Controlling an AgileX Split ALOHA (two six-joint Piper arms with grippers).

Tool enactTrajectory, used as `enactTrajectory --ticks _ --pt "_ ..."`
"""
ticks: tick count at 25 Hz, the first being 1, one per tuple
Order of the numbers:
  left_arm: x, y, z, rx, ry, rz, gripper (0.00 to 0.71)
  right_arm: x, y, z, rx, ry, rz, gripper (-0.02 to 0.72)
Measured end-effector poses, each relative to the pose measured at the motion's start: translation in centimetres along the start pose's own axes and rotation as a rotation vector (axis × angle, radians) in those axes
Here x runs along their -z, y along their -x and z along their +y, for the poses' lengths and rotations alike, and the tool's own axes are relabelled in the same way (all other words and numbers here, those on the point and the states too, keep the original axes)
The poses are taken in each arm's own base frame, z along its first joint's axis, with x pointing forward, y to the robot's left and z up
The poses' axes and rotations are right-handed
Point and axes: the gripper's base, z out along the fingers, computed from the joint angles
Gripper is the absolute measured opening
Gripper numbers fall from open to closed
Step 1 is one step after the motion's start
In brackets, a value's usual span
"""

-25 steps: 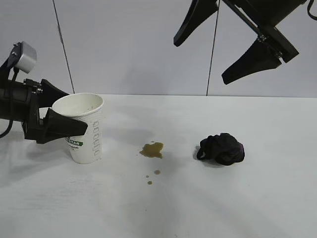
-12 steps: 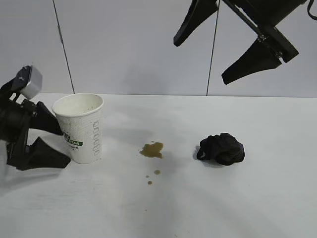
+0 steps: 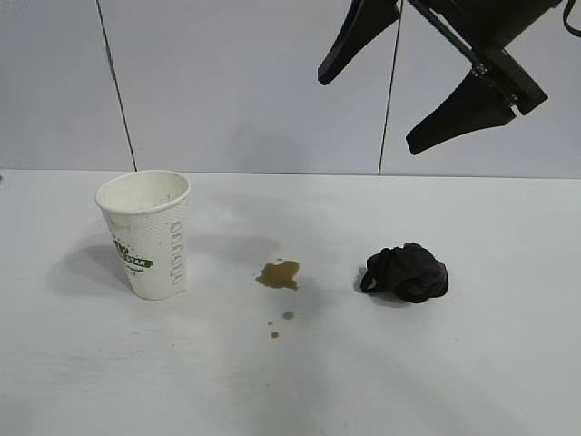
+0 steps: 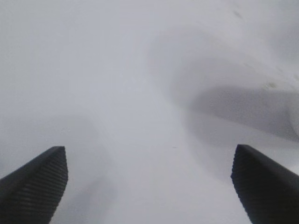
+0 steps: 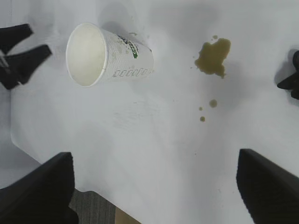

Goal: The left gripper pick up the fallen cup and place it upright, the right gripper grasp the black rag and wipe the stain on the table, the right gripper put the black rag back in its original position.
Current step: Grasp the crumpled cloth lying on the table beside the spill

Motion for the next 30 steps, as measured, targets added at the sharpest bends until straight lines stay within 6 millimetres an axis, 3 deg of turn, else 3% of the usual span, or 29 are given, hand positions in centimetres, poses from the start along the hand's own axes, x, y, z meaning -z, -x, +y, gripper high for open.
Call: enactTrajectory --ticks 5,7,9,14,17,21,23,27,30 --pt "11.1 3.6 2.7 0.257 0.128 -0.344 0.686 0.0 0.1 0.0 0.000 -0.001 -0.006 0.652" --pt "16.0 4.6 2.6 0.342 0.121 -0.528 0.686 0.0 0.1 0.0 0.000 -0.001 -0.010 0.652" --pt "19.4 5.3 1.6 0.403 0.035 -0.665 0.686 0.0 0.1 0.0 0.000 -0.001 -0.011 0.652" --pt "23.9 6.8 -2.6 0.502 -0.268 -0.738 0.686 0.0 0.1 0.0 0.000 -0.001 -0.010 0.652" --pt "26.8 8.1 -5.6 0.429 -0.332 -0.776 0.686 0.0 0.1 0.0 0.000 -0.001 -0.008 0.652" --pt "31.3 10.0 -9.4 0.229 -0.285 -0.834 0.686 0.0 0.0 0.0 0.006 -0.001 -0.005 0.652" --pt "32.8 10.9 -10.3 0.151 -0.226 -0.836 0.686 0.0 0.0 0.0 0.018 -0.001 -0.004 0.652" --pt "36.2 12.8 -12.0 0.105 -0.103 -0.833 0.686 0.0 0.0 0.0 0.041 0.000 -0.002 0.652" --pt "39.7 13.5 -14.9 0.034 0.051 -0.827 0.686 0.0 0.0 0.0 0.041 0.000 -0.002 0.652"
